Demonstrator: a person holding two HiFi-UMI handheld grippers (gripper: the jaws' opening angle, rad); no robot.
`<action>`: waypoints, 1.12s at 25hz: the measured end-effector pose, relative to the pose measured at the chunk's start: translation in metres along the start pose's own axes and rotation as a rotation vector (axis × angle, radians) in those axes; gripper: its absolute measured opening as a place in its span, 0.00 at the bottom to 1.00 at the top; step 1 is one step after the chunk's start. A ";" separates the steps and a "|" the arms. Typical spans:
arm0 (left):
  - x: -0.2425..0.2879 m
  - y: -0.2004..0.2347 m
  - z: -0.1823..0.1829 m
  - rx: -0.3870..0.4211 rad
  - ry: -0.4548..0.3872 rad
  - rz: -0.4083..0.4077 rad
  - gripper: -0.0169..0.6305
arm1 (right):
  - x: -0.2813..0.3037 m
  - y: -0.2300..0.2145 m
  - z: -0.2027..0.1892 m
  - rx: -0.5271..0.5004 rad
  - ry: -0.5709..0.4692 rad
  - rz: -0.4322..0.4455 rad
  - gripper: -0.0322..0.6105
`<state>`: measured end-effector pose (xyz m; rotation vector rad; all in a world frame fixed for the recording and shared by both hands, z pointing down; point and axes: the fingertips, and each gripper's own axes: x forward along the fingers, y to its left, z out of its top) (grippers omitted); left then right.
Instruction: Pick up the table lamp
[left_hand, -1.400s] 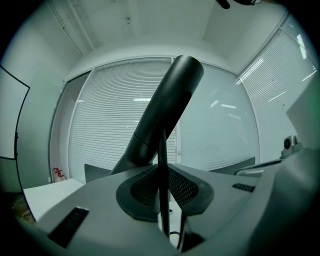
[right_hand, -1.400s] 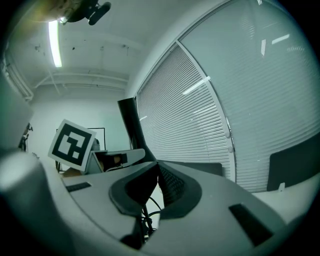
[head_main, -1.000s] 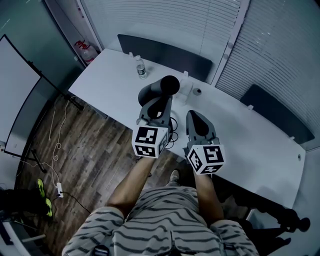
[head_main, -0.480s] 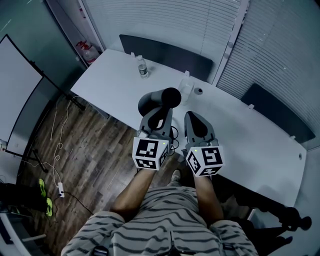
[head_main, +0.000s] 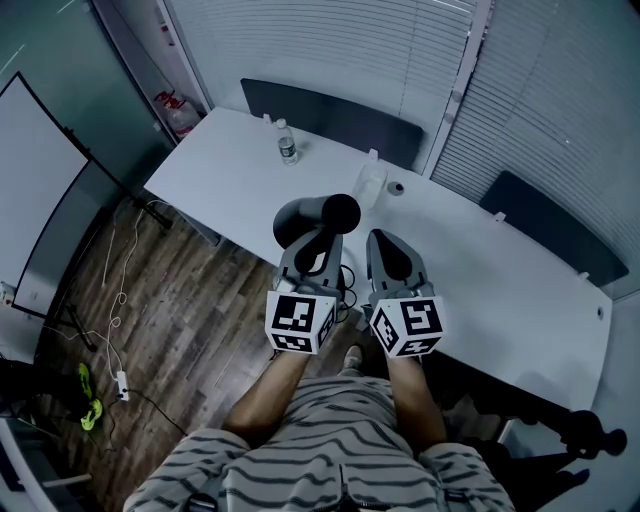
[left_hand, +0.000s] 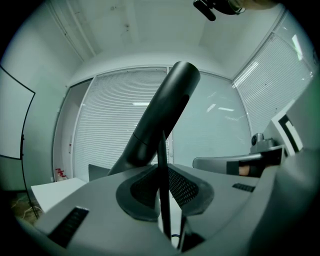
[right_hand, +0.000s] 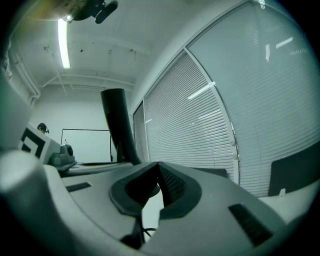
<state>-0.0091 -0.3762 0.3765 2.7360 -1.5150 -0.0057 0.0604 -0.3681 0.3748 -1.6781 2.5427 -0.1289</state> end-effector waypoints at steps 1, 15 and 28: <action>-0.002 -0.001 0.001 0.001 -0.003 -0.001 0.10 | -0.001 0.001 0.000 0.001 0.002 0.002 0.07; -0.016 -0.010 0.011 -0.012 -0.026 -0.017 0.10 | -0.016 0.010 0.003 -0.009 -0.006 0.018 0.07; -0.019 -0.018 0.018 -0.016 -0.042 -0.027 0.10 | -0.024 0.007 0.007 -0.013 -0.014 0.011 0.07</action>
